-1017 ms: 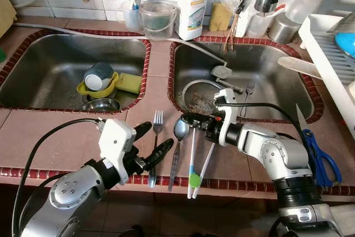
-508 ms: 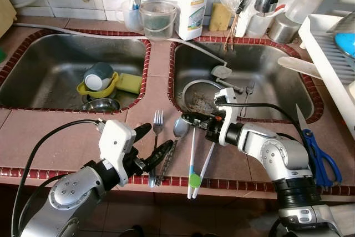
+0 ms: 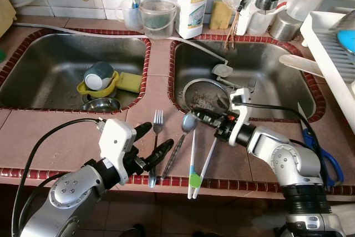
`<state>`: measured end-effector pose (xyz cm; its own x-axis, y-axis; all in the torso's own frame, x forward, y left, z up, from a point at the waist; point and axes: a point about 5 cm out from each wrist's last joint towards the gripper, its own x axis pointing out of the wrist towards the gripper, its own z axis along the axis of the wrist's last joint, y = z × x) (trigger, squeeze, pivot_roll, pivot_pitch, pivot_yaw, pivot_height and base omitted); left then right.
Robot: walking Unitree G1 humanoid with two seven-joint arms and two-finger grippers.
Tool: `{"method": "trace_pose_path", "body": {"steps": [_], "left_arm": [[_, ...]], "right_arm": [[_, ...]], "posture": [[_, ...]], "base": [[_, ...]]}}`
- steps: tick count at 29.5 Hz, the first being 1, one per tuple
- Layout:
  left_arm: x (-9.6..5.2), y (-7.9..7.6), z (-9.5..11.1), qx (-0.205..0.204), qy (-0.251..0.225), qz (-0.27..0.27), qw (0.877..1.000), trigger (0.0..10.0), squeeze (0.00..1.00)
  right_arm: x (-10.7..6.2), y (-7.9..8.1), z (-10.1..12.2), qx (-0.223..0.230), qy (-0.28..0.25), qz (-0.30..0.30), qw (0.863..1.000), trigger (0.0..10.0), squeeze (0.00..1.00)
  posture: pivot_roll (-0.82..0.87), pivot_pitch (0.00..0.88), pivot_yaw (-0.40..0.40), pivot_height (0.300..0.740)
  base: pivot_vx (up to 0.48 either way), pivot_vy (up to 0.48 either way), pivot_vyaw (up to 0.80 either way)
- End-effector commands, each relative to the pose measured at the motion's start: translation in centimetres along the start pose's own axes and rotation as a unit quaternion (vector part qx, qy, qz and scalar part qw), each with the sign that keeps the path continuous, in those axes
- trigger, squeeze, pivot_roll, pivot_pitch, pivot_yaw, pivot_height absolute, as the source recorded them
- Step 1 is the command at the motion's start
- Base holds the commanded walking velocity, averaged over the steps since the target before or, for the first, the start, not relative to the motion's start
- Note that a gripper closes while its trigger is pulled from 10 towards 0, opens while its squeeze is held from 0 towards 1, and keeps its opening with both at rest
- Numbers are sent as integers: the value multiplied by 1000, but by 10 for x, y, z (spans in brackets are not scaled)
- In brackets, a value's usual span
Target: Kitchen organization
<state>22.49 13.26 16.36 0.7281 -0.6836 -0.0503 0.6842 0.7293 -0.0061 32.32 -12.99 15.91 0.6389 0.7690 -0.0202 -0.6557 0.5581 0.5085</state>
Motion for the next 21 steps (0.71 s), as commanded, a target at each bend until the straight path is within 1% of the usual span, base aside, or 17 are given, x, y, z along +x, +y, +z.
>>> {"method": "trace_pose_path", "body": {"steps": [1,6,9,11,12,13,14,17,18,20,21], "left_arm": [[0,-2,-1,-4,3,-9,1000,10000,0],[1,-2,-1,-4,3,-11,1000,10000,0],[1,-1,0,-5,2,-10,1000,10000,0],[1,2,2,-4,-2,-6,1000,10000,0],[2,4,3,-4,-5,-1,1000,10000,0],[3,10,6,-4,-12,8,1000,10000,0],[3,10,6,-4,-12,8,1000,10000,0],[3,21,12,4,-23,25,999,10000,0],[3,21,12,4,-23,25,999,10000,0],[5,36,21,12,-38,51,998,10000,0],[5,36,21,12,-38,51,998,10000,0]], "right_arm": [[-2,2,10,-1,-27,5,1000,10000,0],[-4,3,16,12,-53,12,998,10000,0],[-4,3,18,14,-59,12,998,10000,0],[-5,3,23,12,-74,13,997,10000,0],[-5,3,25,10,-79,13,997,10000,0],[-5,3,28,4,-82,11,997,10000,0],[-5,3,28,4,-82,11,997,10000,0],[-6,0,34,-1,-92,7,996,10000,0],[-6,0,34,-1,-92,7,996,10000,0],[-6,-1,42,-8,-104,3,995,10000,0],[-6,-1,42,-8,-104,3,995,10000,0]], "posture": [[-3,210,-10,740],[-1,209,-7,740],[-2,207,-6,740],[-1,204,-5,740],[-2,202,-5,740],[-2,199,-5,740],[-2,199,-5,740],[-3,193,-5,740],[-3,193,-5,740],[-4,180,-5,740],[-4,180,-5,740]], "base": [[0,0,0],[0,0,0],[0,0,0],[0,0,0],[0,0,0],[0,0,0],[0,0,0],[0,0,0],[0,0,0],[0,0,0],[0,0,0]]}}
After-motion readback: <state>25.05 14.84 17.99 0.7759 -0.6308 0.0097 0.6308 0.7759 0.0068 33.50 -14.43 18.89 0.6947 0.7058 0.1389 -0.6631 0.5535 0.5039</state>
